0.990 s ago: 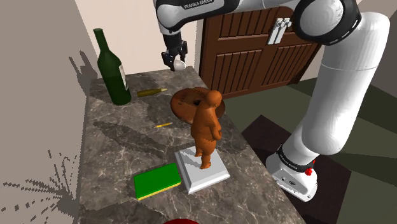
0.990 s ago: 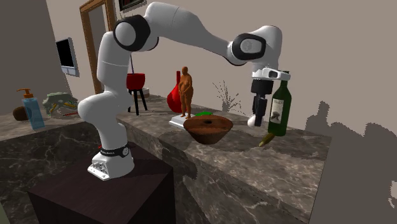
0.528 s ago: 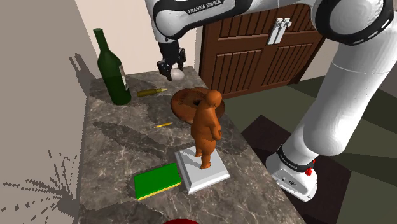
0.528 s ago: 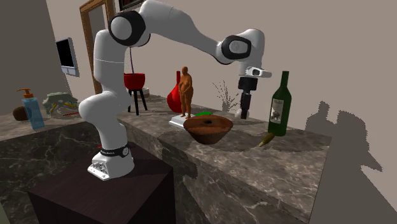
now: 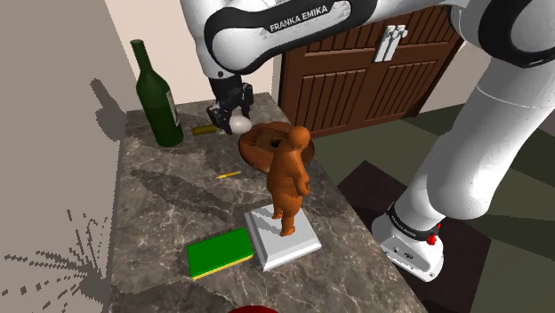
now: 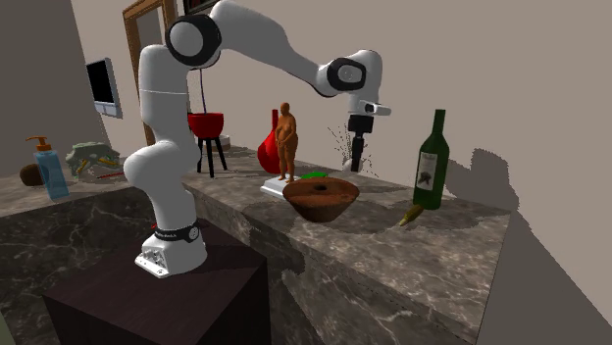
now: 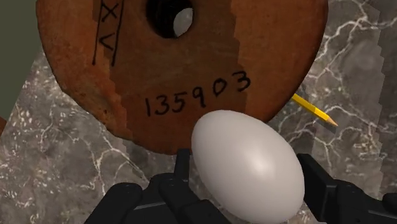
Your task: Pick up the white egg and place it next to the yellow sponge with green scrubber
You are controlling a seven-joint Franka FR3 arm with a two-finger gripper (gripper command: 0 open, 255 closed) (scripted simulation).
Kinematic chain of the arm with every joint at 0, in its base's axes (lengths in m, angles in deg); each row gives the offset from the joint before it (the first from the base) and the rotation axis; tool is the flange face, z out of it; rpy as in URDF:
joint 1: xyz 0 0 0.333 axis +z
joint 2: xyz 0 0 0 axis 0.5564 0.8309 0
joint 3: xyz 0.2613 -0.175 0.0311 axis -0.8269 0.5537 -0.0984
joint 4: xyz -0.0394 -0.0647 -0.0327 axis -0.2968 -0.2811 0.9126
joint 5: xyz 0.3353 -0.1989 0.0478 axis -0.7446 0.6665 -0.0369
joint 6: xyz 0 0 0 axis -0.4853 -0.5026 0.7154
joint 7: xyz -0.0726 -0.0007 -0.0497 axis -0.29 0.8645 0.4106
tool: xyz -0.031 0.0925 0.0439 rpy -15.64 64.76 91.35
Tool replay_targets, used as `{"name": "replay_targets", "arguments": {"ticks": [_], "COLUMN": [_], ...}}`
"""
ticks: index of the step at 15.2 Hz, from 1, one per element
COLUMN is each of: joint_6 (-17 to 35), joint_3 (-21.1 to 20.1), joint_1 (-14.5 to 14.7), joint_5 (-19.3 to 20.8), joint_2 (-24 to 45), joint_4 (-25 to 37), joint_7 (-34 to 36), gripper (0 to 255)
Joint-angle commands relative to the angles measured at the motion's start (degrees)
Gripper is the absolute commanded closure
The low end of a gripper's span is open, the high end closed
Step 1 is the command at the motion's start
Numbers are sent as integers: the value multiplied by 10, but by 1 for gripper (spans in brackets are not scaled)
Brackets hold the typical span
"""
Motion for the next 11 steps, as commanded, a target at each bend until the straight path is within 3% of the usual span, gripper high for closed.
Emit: {"name": "replay_targets", "arguments": {"ticks": [1,11], "joint_6": [1,-10], "joint_3": [-12,-74], "joint_1": [13,83], "joint_5": [-6,-23], "joint_2": [-14,-23], "joint_4": [-17,-27], "joint_7": [24,150], "gripper": [255,255]}}
